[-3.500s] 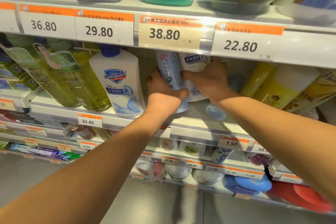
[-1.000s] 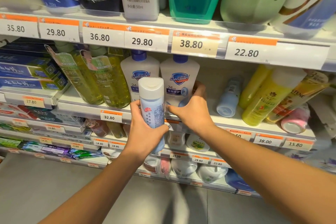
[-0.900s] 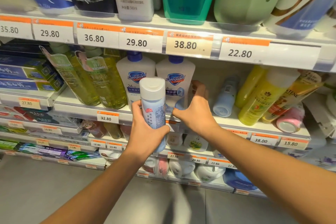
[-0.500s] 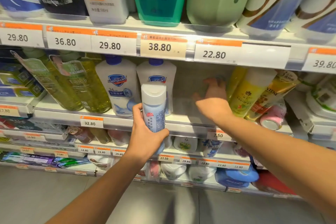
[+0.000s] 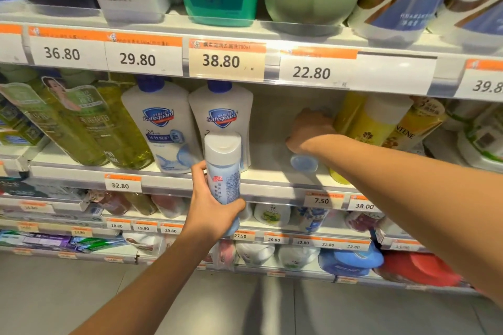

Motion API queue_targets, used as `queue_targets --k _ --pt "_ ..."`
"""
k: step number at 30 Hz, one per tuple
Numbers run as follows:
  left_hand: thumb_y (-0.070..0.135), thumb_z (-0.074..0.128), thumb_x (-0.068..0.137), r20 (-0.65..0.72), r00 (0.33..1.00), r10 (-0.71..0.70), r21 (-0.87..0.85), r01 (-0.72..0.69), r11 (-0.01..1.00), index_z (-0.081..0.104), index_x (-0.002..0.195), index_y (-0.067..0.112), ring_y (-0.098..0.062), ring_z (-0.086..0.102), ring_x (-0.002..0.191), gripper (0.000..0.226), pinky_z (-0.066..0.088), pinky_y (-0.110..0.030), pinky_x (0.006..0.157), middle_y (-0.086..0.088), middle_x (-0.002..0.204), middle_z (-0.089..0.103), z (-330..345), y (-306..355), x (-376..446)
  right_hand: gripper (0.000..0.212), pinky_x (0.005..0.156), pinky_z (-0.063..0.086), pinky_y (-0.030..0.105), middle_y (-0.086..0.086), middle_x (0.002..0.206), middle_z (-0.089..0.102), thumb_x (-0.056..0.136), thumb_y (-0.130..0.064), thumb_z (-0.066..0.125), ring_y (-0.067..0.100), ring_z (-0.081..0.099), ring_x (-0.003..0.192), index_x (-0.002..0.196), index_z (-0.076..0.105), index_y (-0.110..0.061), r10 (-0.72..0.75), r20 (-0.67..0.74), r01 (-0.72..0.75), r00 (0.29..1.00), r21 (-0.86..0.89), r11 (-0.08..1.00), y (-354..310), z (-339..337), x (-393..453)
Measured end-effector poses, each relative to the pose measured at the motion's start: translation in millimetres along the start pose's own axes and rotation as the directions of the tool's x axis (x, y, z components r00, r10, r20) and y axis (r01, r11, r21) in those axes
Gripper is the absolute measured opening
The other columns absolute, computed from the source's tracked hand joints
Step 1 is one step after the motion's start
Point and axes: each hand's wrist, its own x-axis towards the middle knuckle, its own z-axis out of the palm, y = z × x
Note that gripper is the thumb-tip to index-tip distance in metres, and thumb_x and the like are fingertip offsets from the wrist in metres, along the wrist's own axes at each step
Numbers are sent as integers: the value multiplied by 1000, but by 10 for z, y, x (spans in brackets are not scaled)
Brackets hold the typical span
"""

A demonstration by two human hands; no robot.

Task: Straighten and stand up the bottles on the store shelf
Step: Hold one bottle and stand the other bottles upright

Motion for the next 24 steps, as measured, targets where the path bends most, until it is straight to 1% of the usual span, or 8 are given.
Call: queue_targets --k 3,5,9,13,16,20,22,24 --pt "-17 74 74 14 1000 3 -3 -3 1000 36 126 21 6 65 71 75 53 -10 58 -10 100 60 3 6 -3 59 109 48 52 22 143 56 92 -27 64 48 52 136 142 46 -1 27 -11 -29 1000 -106 994 -11 33 56" --pt "-19 73 74 22 1000 5 -10 -5 1000 36 125 19 5 65 70 74 54 -11 57 -12 99 60 0 13 -3 61 110 46 54 28 146 51 91 -25 64 52 47 139 143 43 -1 61 2 -61 998 -102 993 -47 57 80" --pt "-20 73 74 43 999 5 -25 -4 1000 36 125 19 5 66 68 74 55 -12 53 -13 99 59 -19 19 -11 78 103 47 50 27 142 50 79 -30 78 46 51 133 142 39 -4 131 -3 -131 991 41 991 -101 72 66" --pt "-21 72 74 47 999 13 -35 -12 999 36 125 18 4 66 65 73 55 -13 51 -16 99 58 -40 30 -19 101 99 55 42 13 133 53 68 -49 88 34 59 126 145 39 -6 59 100 -80 993 215 973 -80 -1 -17" --pt "-22 72 74 42 999 17 -37 -15 999 36 124 16 4 65 62 73 54 -12 50 -16 98 58 -47 32 -20 90 89 59 35 12 129 51 76 -45 85 31 63 115 143 41 -4 -2 217 -72 976 332 941 -118 -61 -133" --pt "-20 74 74 43 999 23 -32 -21 999 36 126 17 6 66 73 75 54 -11 57 -11 101 59 -58 6 -3 64 97 58 39 14 125 55 85 -44 78 33 63 117 128 48 -8 0 264 -111 965 405 907 -193 -30 -135" --pt "-20 74 74 46 999 18 -31 -17 999 35 126 18 7 66 74 75 54 -10 57 -10 101 59 -62 0 -1 46 105 56 43 16 130 62 94 -43 71 34 66 120 120 55 -9 28 278 -184 960 553 813 -194 27 -98" --pt "-20 73 74 48 999 18 -34 -16 999 35 126 18 6 66 70 74 55 -12 54 -11 100 58 -67 -2 -4 35 101 59 45 17 123 68 95 -41 70 34 72 112 104 55 -12 82 324 -294 943 689 662 -168 81 -102"
